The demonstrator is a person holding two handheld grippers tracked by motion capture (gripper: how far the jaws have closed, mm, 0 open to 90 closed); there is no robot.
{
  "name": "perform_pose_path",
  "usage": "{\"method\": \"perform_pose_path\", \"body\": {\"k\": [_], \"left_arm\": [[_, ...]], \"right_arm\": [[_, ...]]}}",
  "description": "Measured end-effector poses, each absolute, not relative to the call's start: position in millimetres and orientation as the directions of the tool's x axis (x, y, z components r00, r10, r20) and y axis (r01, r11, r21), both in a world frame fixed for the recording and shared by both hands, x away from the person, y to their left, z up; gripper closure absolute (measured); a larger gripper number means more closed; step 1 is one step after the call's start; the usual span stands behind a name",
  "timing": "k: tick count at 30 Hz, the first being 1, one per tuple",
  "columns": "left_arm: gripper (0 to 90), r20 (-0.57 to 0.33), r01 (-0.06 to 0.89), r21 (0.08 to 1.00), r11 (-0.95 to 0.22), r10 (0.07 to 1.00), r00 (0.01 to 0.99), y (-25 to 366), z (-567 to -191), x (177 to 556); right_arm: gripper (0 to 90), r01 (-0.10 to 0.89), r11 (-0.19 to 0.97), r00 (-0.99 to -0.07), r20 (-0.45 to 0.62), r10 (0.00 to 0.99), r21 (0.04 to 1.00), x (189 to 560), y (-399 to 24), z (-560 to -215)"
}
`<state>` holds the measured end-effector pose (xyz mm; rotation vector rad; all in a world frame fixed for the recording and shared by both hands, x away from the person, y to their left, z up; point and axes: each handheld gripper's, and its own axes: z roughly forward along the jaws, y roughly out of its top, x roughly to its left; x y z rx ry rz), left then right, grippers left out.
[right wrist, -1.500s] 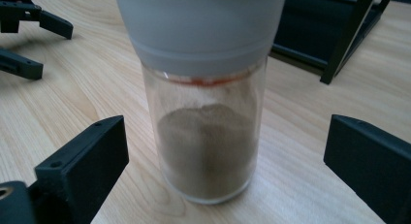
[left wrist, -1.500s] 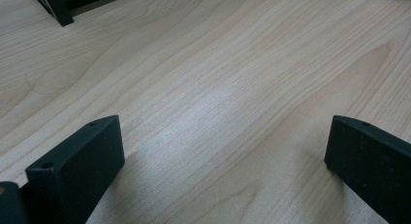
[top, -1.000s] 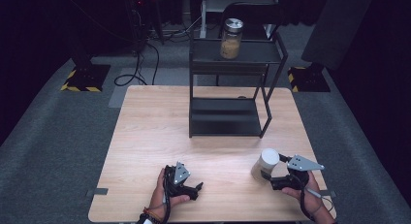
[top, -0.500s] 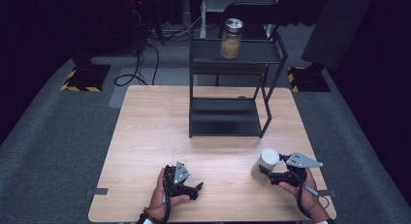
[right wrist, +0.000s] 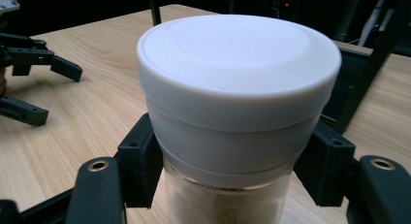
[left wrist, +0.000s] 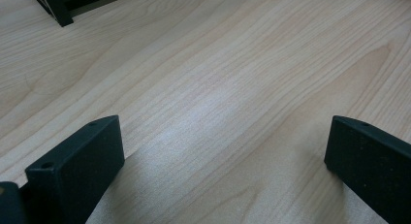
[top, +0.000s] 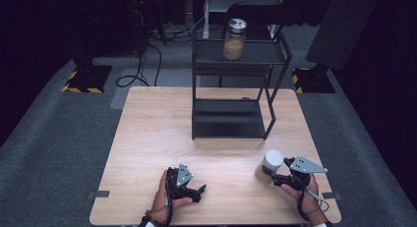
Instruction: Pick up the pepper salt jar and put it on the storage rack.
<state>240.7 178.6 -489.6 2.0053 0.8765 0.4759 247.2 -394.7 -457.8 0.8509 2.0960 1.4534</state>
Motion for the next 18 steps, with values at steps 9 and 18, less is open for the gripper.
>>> {"method": "perform_pose_path", "body": {"k": [9,18], "left_arm": [[0.4,0.003,0.401,0.836,-0.374,0.734,0.679,179,-489,241],[0.5,0.002,0.401,0.837,-0.372,0.735,0.678,178,-490,241]], "right_arm": [[35.4,0.225,0.243,-0.661,-0.036,0.750,0.944,245,-392,-435],[35.4,0.247,0.223,-0.638,-0.015,0.770,0.943,265,-390,-411]]}}
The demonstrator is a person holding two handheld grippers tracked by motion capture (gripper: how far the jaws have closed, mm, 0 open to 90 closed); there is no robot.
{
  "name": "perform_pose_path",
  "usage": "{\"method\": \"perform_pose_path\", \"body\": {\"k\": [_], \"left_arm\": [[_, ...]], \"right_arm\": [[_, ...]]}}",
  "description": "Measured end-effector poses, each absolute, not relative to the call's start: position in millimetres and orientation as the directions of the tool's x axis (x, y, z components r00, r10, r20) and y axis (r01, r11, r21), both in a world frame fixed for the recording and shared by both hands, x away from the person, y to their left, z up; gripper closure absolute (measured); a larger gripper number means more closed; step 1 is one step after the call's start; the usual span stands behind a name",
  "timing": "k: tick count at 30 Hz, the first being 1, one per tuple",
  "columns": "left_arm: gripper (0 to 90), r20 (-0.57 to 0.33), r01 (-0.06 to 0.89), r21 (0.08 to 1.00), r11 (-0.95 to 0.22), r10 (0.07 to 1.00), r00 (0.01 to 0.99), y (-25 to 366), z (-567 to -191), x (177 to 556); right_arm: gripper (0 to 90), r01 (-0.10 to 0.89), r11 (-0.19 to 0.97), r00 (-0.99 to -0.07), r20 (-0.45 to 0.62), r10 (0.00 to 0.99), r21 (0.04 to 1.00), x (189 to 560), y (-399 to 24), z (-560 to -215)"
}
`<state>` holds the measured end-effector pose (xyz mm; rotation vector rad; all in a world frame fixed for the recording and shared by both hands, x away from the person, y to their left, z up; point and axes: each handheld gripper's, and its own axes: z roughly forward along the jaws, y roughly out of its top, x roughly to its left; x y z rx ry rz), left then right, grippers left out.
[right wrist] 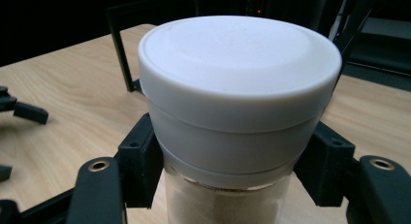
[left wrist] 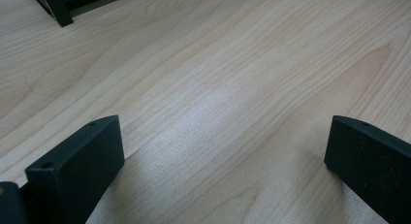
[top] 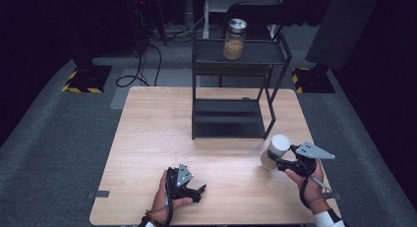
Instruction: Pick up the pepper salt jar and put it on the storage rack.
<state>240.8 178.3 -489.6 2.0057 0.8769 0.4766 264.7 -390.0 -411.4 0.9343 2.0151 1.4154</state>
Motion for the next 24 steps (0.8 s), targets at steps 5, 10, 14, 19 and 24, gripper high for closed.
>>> {"method": "perform_pose_path", "body": {"k": [5,10,14,19,24], "left_arm": [[0.5,0.002,0.401,0.837,-0.372,0.735,0.678,178,-490,241],[0.5,0.002,0.401,0.837,-0.373,0.734,0.679,178,-489,241],[0.5,0.002,0.401,0.837,-0.373,0.734,0.679,178,-489,241],[0.5,0.002,0.401,0.837,-0.373,0.735,0.678,178,-490,241],[0.5,0.002,0.401,0.837,-0.373,0.735,0.678,178,-489,241]], "right_arm": [[35.4,0.242,0.209,-0.621,-0.014,0.784,0.948,274,-389,-392],[35.4,0.228,0.203,-0.614,-0.021,0.789,0.952,283,-387,-372],[35.4,0.214,0.201,-0.604,-0.032,0.797,0.956,290,-383,-354],[35.5,0.192,0.196,-0.600,-0.043,0.799,0.962,300,-379,-333],[35.5,0.189,0.205,-0.600,-0.052,0.798,0.960,310,-372,-313]]}}
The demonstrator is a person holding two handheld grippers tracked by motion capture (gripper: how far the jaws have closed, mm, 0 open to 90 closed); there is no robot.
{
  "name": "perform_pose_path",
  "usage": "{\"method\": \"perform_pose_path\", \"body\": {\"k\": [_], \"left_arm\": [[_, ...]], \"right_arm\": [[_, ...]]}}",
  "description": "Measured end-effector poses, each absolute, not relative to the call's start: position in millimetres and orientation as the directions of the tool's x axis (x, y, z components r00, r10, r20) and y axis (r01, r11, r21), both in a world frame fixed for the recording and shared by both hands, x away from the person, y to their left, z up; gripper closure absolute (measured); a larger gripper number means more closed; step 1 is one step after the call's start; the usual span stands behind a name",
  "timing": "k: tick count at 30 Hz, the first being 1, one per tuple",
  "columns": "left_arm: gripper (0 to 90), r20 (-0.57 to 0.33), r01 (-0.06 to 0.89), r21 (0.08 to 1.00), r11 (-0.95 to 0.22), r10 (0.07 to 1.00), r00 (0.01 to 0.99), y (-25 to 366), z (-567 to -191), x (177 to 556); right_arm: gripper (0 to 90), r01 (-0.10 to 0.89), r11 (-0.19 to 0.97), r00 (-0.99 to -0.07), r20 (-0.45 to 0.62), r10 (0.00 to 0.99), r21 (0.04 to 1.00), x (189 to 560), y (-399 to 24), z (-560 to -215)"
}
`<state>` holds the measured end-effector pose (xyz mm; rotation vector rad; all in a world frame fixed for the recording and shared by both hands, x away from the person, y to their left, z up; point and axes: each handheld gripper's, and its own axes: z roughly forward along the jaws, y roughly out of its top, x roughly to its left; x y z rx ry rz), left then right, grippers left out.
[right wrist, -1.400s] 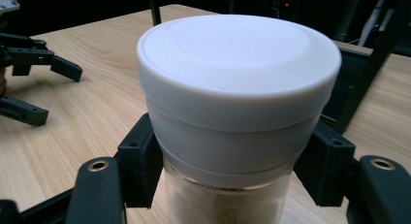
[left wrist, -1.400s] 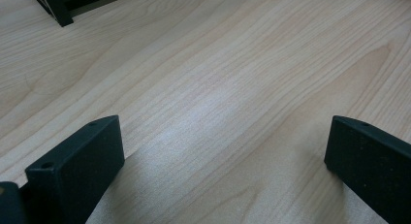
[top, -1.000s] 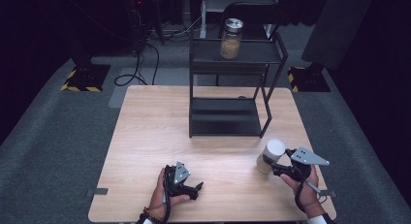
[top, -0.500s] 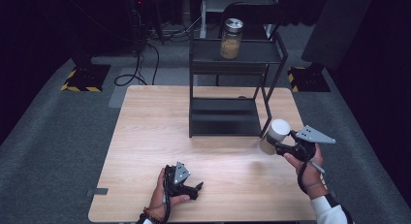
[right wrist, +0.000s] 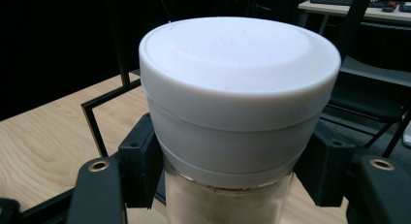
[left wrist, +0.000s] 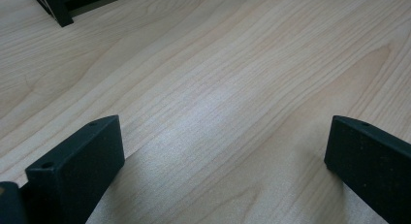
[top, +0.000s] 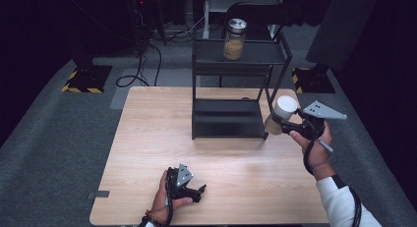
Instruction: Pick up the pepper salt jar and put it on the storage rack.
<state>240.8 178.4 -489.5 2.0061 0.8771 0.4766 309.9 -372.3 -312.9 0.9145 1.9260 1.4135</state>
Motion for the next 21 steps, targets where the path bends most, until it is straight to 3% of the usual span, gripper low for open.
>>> {"method": "perform_pose_path", "body": {"k": [21], "left_arm": [[0.6,0.004,0.401,0.836,-0.375,0.734,0.679,179,-489,241]], "right_arm": [[35.5,0.168,0.222,-0.586,-0.083,0.806,0.961,343,-350,-239]]}}
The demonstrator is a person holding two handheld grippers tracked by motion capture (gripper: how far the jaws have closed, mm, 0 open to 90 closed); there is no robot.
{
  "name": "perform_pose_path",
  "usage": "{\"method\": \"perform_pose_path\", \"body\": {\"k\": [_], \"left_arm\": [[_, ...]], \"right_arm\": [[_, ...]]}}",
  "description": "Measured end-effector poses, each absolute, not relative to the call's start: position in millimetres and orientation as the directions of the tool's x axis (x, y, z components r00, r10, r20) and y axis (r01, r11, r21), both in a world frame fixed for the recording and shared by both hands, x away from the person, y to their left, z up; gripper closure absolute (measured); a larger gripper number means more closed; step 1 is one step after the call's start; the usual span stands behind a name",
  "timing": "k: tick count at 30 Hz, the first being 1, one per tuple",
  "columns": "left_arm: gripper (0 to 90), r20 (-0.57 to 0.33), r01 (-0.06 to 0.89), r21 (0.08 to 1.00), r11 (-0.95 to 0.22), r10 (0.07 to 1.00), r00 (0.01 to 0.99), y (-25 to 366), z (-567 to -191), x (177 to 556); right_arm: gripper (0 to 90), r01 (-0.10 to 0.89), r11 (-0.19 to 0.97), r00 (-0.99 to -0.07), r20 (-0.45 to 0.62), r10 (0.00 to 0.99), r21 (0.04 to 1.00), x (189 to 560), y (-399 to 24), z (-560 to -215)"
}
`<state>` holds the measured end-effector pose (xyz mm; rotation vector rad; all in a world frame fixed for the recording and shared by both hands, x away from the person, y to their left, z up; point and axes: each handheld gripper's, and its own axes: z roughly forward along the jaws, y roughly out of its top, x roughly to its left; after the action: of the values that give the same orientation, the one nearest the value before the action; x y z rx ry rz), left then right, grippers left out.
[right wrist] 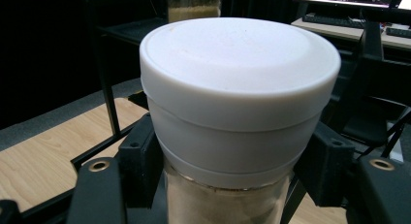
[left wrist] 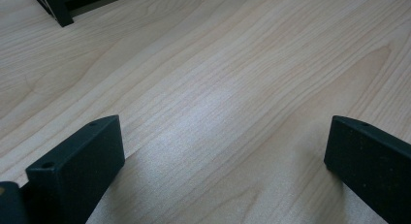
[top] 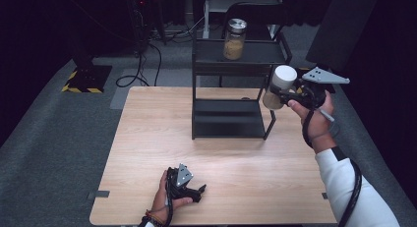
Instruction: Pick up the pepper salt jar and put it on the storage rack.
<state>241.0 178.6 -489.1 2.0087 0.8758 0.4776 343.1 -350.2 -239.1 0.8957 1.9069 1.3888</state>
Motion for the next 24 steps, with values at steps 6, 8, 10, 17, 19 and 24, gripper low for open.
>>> {"method": "perform_pose_path", "body": {"k": [6,8,10,17,19,24], "left_arm": [[0.6,0.003,0.401,0.836,-0.374,0.734,0.679,179,-489,241],[0.6,0.003,0.401,0.836,-0.374,0.734,0.679,179,-489,241],[0.6,0.003,0.401,0.836,-0.374,0.734,0.679,179,-489,241],[0.7,0.002,0.401,0.836,-0.373,0.734,0.679,179,-489,241],[0.7,0.002,0.401,0.837,-0.373,0.734,0.679,179,-489,241],[0.8,0.002,0.401,0.837,-0.373,0.734,0.679,179,-489,241]], "right_arm": [[35.5,0.173,0.221,-0.576,-0.083,0.813,0.960,353,-348,-224],[35.6,0.171,0.219,-0.574,-0.084,0.815,0.961,355,-348,-220],[35.6,0.171,0.225,-0.569,-0.091,0.817,0.959,357,-347,-216],[35.6,0.171,0.233,-0.571,-0.096,0.815,0.957,365,-344,-203],[35.6,0.171,0.232,-0.574,-0.095,0.813,0.958,367,-343,-198],[35.6,0.164,0.229,-0.577,-0.095,0.811,0.960,372,-341,-187]]}}
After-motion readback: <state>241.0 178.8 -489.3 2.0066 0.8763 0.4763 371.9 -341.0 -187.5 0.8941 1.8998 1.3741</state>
